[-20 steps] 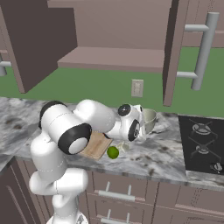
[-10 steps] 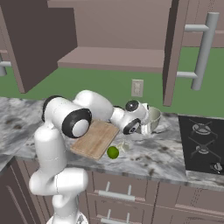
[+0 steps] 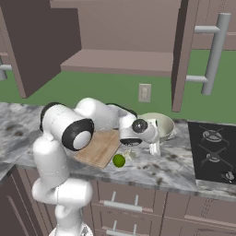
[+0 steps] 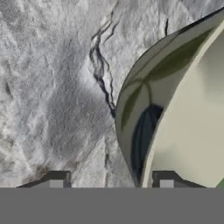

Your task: Open the cabinet. Place the bowl and condiment on the counter. Then place the lime and garlic on the cutting board.

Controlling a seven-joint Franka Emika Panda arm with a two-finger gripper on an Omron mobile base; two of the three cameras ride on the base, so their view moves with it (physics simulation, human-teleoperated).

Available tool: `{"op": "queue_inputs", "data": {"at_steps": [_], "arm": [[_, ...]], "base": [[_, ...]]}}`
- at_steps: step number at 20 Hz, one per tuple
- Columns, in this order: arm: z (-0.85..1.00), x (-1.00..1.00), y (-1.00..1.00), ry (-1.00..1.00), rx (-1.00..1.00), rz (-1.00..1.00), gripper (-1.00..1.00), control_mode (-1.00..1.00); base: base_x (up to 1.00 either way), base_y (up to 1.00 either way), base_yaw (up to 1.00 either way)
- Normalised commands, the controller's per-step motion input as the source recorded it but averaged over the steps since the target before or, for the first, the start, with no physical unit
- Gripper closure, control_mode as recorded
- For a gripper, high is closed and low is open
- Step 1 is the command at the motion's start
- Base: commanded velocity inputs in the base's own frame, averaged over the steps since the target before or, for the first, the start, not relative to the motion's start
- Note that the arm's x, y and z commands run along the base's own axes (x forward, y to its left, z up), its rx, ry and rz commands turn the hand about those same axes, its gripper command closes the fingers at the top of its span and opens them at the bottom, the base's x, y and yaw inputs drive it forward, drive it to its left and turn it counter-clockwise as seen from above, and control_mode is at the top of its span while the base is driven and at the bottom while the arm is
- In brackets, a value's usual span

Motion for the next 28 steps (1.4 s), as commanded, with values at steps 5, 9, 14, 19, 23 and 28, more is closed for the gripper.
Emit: {"op": "queue_inputs", "data": {"at_steps": [5,9,14,19,23,28], "arm": [[0.97,-0.5,0.38,0.0,-0.01,0.05,-1.0,-1.0],[1.0,-0.53,0.21,-0.02,-0.02,0.08,-1.0,-1.0],[1.0,-0.49,0.08,-0.01,0.0,0.07,-1.0,-1.0],[1.0,-0.45,0.04,0.01,0.0,0.07,-1.0,-1.0],[1.0,-0.37,0.08,0.1,0.02,0.05,-1.0,-1.0],[0.96,-0.07,0.36,0.39,0.17,0.17,-1.0,-1.0]], "base": [[0.0,0.0,0.0],[0.0,0.0,0.0],[0.0,0.0,0.0],[0.0,0.0,0.0],[0.0,0.0,0.0],[0.0,0.0,0.0]]}}
